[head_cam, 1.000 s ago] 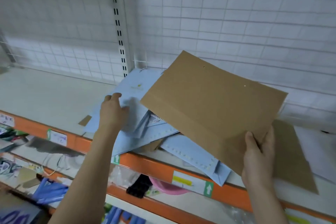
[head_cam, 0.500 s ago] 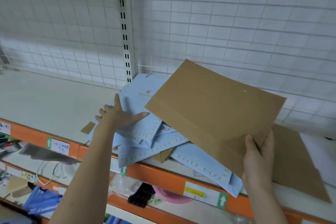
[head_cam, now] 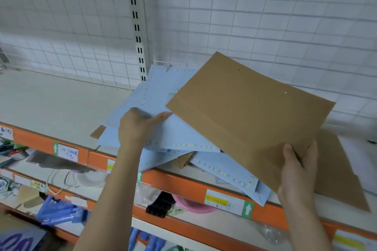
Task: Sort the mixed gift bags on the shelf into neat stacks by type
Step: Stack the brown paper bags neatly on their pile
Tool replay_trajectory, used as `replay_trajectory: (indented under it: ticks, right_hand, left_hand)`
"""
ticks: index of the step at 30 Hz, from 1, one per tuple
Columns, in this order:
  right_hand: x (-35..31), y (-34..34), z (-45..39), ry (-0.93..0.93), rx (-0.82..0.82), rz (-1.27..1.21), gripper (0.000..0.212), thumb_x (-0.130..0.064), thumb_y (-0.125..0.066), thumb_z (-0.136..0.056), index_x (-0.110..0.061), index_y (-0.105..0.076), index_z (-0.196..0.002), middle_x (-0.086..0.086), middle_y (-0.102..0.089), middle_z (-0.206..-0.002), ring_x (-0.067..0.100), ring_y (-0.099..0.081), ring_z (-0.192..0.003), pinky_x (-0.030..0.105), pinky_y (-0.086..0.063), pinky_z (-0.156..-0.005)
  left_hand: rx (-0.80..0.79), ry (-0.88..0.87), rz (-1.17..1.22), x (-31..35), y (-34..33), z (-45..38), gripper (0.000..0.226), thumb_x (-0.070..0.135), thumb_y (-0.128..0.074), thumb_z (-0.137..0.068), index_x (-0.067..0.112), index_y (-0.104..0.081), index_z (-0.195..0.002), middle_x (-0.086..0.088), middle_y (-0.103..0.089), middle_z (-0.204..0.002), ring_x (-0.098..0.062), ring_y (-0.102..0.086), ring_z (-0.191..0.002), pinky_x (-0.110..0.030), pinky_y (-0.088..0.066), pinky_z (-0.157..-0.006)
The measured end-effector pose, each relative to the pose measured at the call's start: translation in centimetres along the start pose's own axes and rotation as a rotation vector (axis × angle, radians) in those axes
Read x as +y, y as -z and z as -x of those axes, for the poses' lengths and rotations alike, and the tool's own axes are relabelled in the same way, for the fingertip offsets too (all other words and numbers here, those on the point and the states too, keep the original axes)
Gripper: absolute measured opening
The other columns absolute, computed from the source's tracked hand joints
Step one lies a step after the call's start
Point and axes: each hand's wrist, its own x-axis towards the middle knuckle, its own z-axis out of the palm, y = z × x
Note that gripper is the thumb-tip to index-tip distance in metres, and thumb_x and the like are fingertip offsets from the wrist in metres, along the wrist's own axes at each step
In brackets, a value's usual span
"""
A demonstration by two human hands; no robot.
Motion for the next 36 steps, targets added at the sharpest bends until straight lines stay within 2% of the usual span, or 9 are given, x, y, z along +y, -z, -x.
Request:
replay_trajectory:
  ticks: [2, 6, 9, 12, 14, 16, 22, 29, 36]
  right_hand:
    - [-0.2, 0.9, -0.1, -0.004, 0.005, 0.005, 0.046, -0.004, -0.042, -0.096, -0.039, -0.047, -0.125, -0.020, -0.063, -0.109, -0.004, -0.060, -0.098, 0.013, -0.050, -0.081]
    - [-0.9, 3.9, -1.1, -0.031, 0.127, -0.003, 0.045, -0.008, -0.046, -0.095, -0.032, -0.044, -0.134, -0.021, -0.059, -0.115, -0.010, -0.058, -0.097, 0.013, -0.045, -0.081]
    - [-1.6, 7.2, -2.0, -0.046, 0.188, 0.009, 0.043, -0.008, -0.047, -0.094, -0.027, -0.046, -0.133, -0.011, -0.059, -0.120, -0.004, -0.057, -0.095, 0.018, -0.043, -0.083]
    - [-1.9, 11.1, -2.8, -0.074, 0.245, -0.002, 0.040, -0.007, -0.048, -0.094, -0.023, -0.048, -0.130, -0.020, -0.063, -0.100, -0.006, -0.058, -0.085, 0.019, -0.044, -0.083]
    - [-2.1, 14.0, -3.5, -0.086, 0.274, 0.007, 0.032, -0.009, -0.049, -0.094, -0.024, -0.052, -0.122, -0.021, -0.063, -0.094, -0.010, -0.058, -0.079, 0.019, -0.043, -0.082]
    - [-2.6, 17.2, -4.3, -0.090, 0.272, 0.019, 0.028, -0.011, -0.050, -0.094, -0.025, -0.053, -0.118, -0.014, -0.062, -0.103, -0.010, -0.058, -0.083, 0.017, -0.043, -0.081]
    - [-6.3, 28.6, -7.2, -0.141, 0.237, 0.087, 0.040, -0.023, -0.063, -0.087, -0.024, -0.050, -0.125, -0.014, -0.062, -0.109, 0.005, -0.060, -0.095, 0.028, -0.046, -0.080]
    - [-8.6, 39.7, -10.3, -0.164, 0.218, 0.174, 0.048, -0.029, -0.066, -0.083, -0.032, -0.048, -0.127, -0.022, -0.058, -0.114, -0.002, -0.054, -0.099, 0.029, -0.041, -0.082]
    - [-8.2, 44.5, -11.9, -0.222, 0.289, 0.249, 0.043, -0.034, -0.063, -0.085, -0.034, -0.047, -0.125, -0.015, -0.052, -0.122, 0.017, -0.049, -0.113, 0.039, -0.039, -0.094]
  left_hand:
    - [-0.026, -0.066, 0.085, 0.2, -0.5, 1.4, 0.048, 0.050, -0.073, -0.070, 0.006, -0.055, -0.082, -0.009, -0.053, -0.072, -0.031, -0.051, -0.076, -0.031, -0.038, -0.055]
    - [-0.077, -0.154, 0.194, 1.5, -2.6, 4.9, 0.032, 0.039, -0.062, -0.085, 0.013, -0.050, -0.099, -0.001, -0.050, -0.076, -0.015, -0.046, -0.064, -0.026, -0.032, -0.054]
    - [-0.116, -0.210, 0.190, 3.0, -5.1, 7.5, 0.023, 0.037, -0.053, -0.091, 0.015, -0.054, -0.097, -0.001, -0.051, -0.085, -0.015, -0.048, -0.075, -0.023, -0.034, -0.065]
    - [-0.108, -0.265, 0.158, 5.3, -7.9, 10.5, 0.040, 0.033, -0.046, -0.095, 0.016, -0.033, -0.061, 0.003, -0.031, -0.059, -0.013, -0.032, -0.055, -0.020, -0.023, -0.048]
    - [-0.127, -0.243, 0.169, 6.8, -9.8, 12.7, 0.042, 0.034, -0.044, -0.095, 0.014, -0.028, -0.062, 0.002, -0.029, -0.058, -0.014, -0.030, -0.053, -0.024, -0.022, -0.048]
    - [-0.149, -0.239, 0.192, 8.3, -11.9, 15.1, 0.041, 0.034, -0.044, -0.096, 0.012, -0.029, -0.064, 0.001, -0.031, -0.060, -0.015, -0.032, -0.054, -0.022, -0.024, -0.047]
    - [-0.198, -0.175, 0.235, 13.5, -18.4, 24.4, 0.040, 0.034, -0.044, -0.095, 0.011, -0.034, -0.065, 0.001, -0.028, -0.058, -0.016, -0.032, -0.055, -0.032, -0.022, -0.051]
    - [-0.233, -0.146, 0.275, 18.2, -23.6, 31.8, 0.045, 0.038, -0.045, -0.094, 0.014, -0.024, -0.062, 0.001, -0.023, -0.057, -0.016, -0.025, -0.049, -0.029, -0.018, -0.049]
    - [-0.244, -0.171, 0.281, 21.3, -26.9, 34.1, 0.044, 0.036, -0.047, -0.094, 0.015, -0.024, -0.064, 0.001, -0.023, -0.057, -0.014, -0.023, -0.049, -0.018, -0.020, -0.040]
